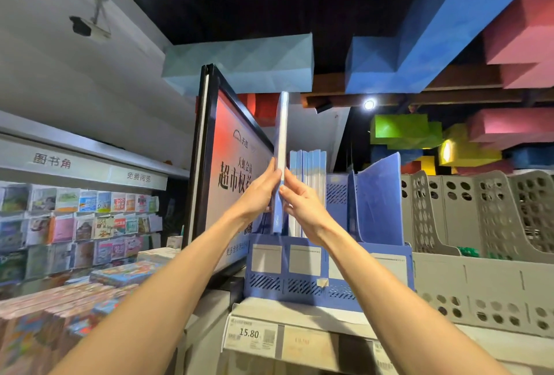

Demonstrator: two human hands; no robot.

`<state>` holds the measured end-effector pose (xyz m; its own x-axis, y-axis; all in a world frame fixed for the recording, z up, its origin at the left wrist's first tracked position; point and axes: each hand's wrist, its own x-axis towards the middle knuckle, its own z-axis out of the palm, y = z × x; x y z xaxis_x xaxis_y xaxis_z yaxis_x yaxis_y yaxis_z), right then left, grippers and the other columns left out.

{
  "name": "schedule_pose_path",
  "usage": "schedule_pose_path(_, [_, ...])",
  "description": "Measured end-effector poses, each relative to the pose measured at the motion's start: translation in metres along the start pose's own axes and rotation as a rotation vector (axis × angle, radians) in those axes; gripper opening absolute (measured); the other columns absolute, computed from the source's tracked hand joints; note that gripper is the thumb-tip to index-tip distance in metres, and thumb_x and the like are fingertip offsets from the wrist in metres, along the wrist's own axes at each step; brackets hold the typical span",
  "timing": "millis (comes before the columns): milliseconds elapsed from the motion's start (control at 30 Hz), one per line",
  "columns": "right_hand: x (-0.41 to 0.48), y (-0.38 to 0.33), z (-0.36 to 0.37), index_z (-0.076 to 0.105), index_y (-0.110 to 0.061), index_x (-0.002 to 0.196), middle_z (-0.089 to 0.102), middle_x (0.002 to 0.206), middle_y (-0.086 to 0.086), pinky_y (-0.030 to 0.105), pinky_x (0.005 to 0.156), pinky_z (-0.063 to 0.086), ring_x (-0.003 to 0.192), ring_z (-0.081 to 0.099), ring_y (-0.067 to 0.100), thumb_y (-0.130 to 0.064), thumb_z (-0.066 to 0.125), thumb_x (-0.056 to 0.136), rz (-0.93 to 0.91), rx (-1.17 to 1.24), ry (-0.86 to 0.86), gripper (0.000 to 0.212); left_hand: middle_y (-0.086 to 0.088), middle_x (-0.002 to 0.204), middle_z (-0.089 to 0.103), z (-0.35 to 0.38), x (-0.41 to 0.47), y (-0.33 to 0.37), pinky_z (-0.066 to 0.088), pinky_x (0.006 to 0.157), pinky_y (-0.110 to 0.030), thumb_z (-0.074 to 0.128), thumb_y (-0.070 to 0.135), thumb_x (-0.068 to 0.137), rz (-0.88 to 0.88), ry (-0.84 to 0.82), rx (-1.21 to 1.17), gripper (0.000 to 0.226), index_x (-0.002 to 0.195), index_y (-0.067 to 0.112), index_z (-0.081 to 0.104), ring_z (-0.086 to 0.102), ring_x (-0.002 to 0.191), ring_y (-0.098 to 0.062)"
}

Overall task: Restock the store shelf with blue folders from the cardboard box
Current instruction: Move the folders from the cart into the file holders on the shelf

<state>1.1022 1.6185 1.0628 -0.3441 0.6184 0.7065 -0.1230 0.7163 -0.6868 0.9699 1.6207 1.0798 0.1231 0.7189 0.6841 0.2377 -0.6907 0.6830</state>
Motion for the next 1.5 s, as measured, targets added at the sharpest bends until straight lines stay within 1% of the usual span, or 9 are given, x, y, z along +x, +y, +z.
schedule_pose_path(67, [0.004,0.004,-0.002,0.031,-0.02,0.155,0.041,0.146,-0.016,0.006,0.081,0.048,0.134,0.043,0.006,-0.005,0.043,0.105,0.011,0.003,-0.001,0.053,0.011,0.163,0.029,0.001,0.003,-0.008,0.049,0.089,-0.033,0.032,0.047,0.109,0.006,0.015,0.002,0.055,0.16,0.041,0.014,0.041,0.135,-0.01])
schedule_pose_path(167, [0.007,0.002,-0.009,0.049,-0.012,0.145,0.054,0.14,-0.006,0.015,0.084,0.054,0.128,0.055,0.013,-0.005,0.056,0.1,0.025,-0.031,0.088,0.047,0.006,0.161,0.036,-0.001,0.011,-0.021,0.045,0.109,-0.045,0.032,0.056,0.106,0.022,0.063,0.053,0.057,0.16,0.041,0.018,0.045,0.139,-0.015])
schedule_pose_path(300, [-0.003,0.007,-0.022,0.074,-0.012,0.103,0.074,0.089,-0.004,0.034,0.081,0.06,0.086,0.072,0.014,-0.015,0.066,0.092,-0.246,-0.402,0.583,0.013,0.005,0.164,0.031,-0.008,0.019,-0.033,0.031,0.122,-0.049,0.026,0.053,0.108,0.049,0.106,0.136,0.056,0.161,0.037,0.018,0.035,0.148,-0.018])
schedule_pose_path(367, [-0.007,0.016,-0.029,0.068,-0.014,0.112,0.069,0.095,-0.005,0.039,0.09,0.056,0.089,0.067,0.014,-0.019,0.068,0.092,-0.311,-0.597,0.67,0.021,0.007,0.165,0.027,-0.008,0.021,-0.032,0.024,0.125,-0.046,0.026,0.053,0.108,0.055,0.11,0.158,0.056,0.161,0.036,0.017,0.028,0.151,-0.015])
schedule_pose_path(500, [0.001,0.04,-0.035,0.032,-0.016,0.153,0.038,0.158,0.006,0.042,0.117,0.033,0.144,0.036,0.026,-0.037,0.076,0.086,-0.154,-0.702,0.467,0.083,0.01,0.166,0.021,0.003,0.023,-0.031,0.03,0.121,-0.044,0.034,0.043,0.109,0.024,0.079,0.138,0.058,0.162,0.03,0.014,0.027,0.15,-0.013])
schedule_pose_path(733, [0.01,0.055,-0.031,-0.007,-0.031,0.159,0.013,0.168,0.002,0.046,0.117,0.028,0.151,0.021,0.027,-0.042,0.085,0.075,-0.133,-0.641,0.481,0.125,0.003,0.163,0.034,-0.007,0.031,-0.046,0.037,0.116,-0.054,0.041,0.048,0.106,-0.057,0.022,0.068,0.057,0.159,0.042,0.02,0.036,0.148,-0.024])
schedule_pose_path(1000, [0.011,0.054,-0.04,0.001,-0.029,0.16,0.041,0.155,0.003,0.037,0.113,0.033,0.141,0.04,0.023,-0.031,0.087,0.076,-0.136,-0.554,0.466,0.12,0.008,0.148,0.051,-0.016,0.023,-0.049,0.057,0.072,-0.03,0.047,0.048,0.105,-0.125,-0.098,0.109,0.057,0.155,0.053,0.021,0.059,0.12,-0.015])
schedule_pose_path(1300, [0.01,0.051,-0.046,0.002,-0.029,0.16,0.043,0.154,0.001,0.027,0.109,0.031,0.139,0.041,0.02,-0.027,0.085,0.078,-0.122,-0.55,0.424,0.117,0.009,0.147,0.047,-0.015,0.036,-0.059,0.043,0.1,-0.049,0.056,0.027,0.104,-0.163,-0.056,0.049,0.066,0.157,0.049,0.021,0.047,0.13,-0.019])
schedule_pose_path(1500, [0.011,0.052,-0.045,0.002,-0.029,0.16,0.044,0.154,0.003,0.033,0.113,0.033,0.139,0.043,0.021,-0.029,0.087,0.076,-0.113,-0.55,0.425,0.119,0.001,0.161,0.035,-0.002,0.025,-0.063,0.049,0.089,-0.039,0.055,0.019,0.104,-0.147,-0.043,0.13,0.074,0.159,0.044,0.012,0.043,0.136,-0.019])
